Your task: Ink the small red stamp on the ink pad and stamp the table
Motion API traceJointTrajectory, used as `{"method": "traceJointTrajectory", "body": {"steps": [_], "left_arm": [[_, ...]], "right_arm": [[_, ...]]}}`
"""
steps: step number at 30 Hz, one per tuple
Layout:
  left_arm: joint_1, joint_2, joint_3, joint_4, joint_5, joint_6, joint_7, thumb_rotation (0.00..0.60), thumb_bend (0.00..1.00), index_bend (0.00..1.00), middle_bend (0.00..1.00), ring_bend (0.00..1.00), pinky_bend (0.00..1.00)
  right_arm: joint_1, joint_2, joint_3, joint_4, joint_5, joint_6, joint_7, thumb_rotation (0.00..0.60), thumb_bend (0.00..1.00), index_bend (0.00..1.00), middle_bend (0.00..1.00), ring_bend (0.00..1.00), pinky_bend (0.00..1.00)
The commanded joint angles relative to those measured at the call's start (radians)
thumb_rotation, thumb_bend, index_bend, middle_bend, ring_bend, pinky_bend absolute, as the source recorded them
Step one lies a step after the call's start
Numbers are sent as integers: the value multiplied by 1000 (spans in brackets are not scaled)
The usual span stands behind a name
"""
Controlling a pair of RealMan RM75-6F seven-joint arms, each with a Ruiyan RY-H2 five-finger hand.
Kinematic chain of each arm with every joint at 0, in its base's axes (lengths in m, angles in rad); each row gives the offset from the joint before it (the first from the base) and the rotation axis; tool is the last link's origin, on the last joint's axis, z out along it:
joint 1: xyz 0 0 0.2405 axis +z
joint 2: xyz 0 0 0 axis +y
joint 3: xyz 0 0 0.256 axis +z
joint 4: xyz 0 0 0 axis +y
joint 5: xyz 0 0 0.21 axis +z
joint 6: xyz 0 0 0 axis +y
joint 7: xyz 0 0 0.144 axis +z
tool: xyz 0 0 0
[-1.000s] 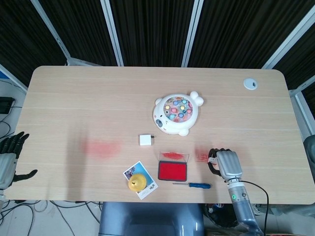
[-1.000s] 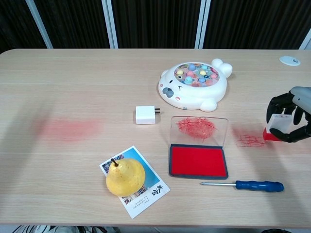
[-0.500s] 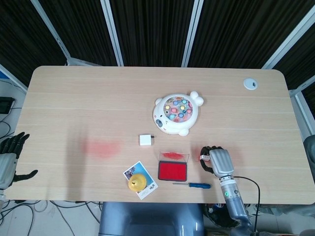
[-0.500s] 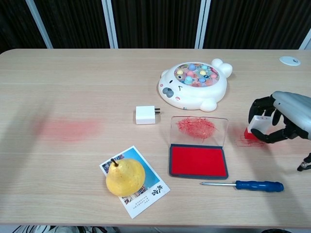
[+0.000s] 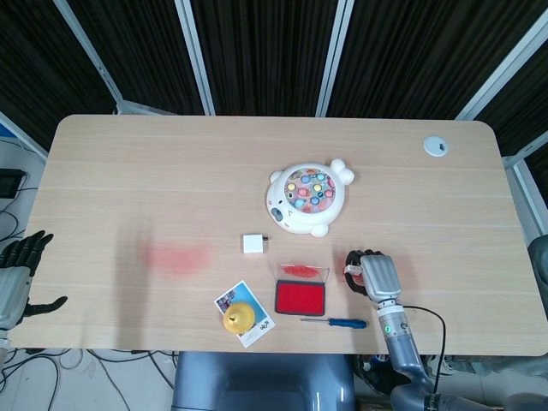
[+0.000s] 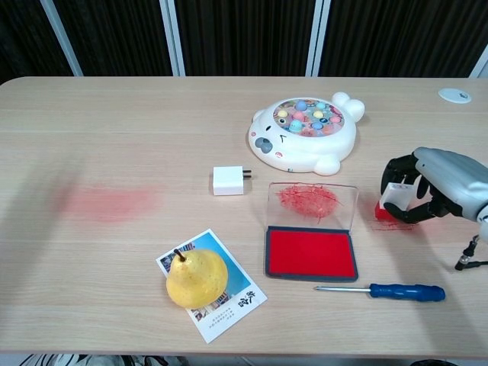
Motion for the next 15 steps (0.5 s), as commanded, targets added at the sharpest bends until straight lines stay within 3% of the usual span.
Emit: {"method": "traceJointTrajectory", "body": {"steps": [1,15], "left_arm": [[-1,1,-2,-1,-4,-2,-1,600,0,0,0,0,0],[-2,6,-2,-5,-7,-7,-6,600,0,0,0,0,0]], "right_arm": [[6,-7,7,14,8,-10,1,600,575,804,600,433,466],[6,-12,17,27,39,-26,-36,600,546,803,563,404,438]]}}
